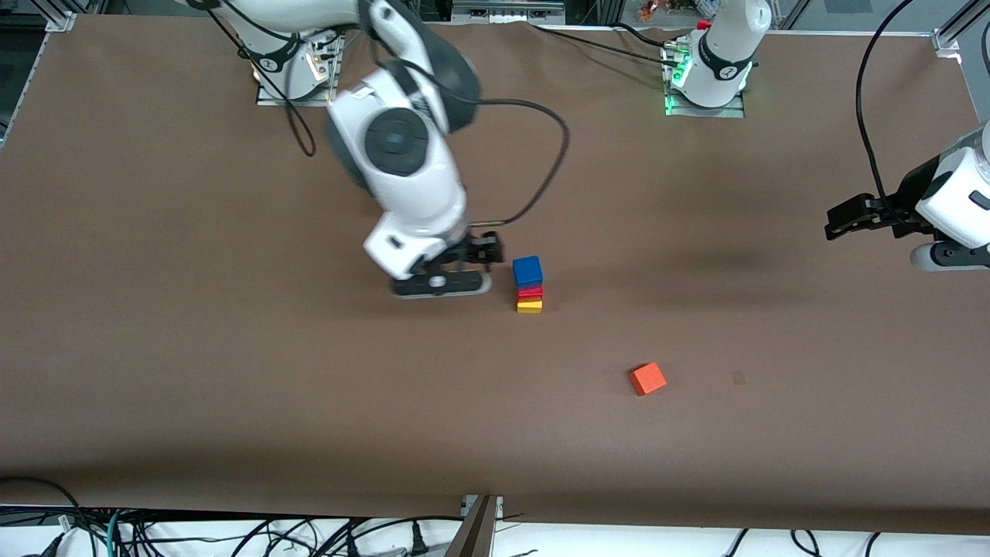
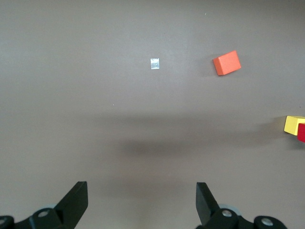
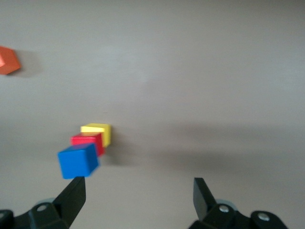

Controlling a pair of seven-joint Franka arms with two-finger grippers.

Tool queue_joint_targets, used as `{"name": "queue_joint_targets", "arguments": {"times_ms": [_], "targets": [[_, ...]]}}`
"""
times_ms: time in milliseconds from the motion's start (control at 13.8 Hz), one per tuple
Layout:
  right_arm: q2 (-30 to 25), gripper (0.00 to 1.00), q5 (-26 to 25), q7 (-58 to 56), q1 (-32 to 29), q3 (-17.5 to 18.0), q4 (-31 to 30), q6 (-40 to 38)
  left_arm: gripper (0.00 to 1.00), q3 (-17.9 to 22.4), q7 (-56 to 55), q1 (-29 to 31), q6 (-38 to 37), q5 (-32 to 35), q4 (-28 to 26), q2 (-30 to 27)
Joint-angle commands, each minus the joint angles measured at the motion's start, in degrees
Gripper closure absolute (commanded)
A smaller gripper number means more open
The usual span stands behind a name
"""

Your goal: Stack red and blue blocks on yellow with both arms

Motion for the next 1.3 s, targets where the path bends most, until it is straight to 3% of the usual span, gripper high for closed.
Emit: {"name": "queue_joint_targets", "arguments": {"times_ms": [0,362,797,870,1232], "targets": [[-6.6,0.0,1.8,-7.9,-5.5,0.6,-4.8,-6.9,0.0,0.0,-0.4,0.0,-0.2,-1.2,0.0,-0.2],[-25.6,0.0,1.6,-16.6,-13.3,-1.7,-25.6,-8.7,0.0,0.0,-0.4,-0.5,-0.2,-0.3,0.0,-0.2],[-40.4,0.0,-3.7,-21.5,-17.8,-1.4,-42.8,-4.2,0.0,0.1,-0.4,0.1,-0.2,-0.1,0.1,-0.2],[-41.4,0.0,-4.1,-22.4,-17.9,-1.4,-44.0,-3.6,0.0,0.3,-0.4,0.2,-0.2,-0.2,0.1,-0.2],[-38.0,0.0,-5.2,-24.2,-17.9,-1.8,-38.9,-4.2,0.0,0.3,-0.3,0.2,-0.2,-0.3,0.0,-0.2]]}}
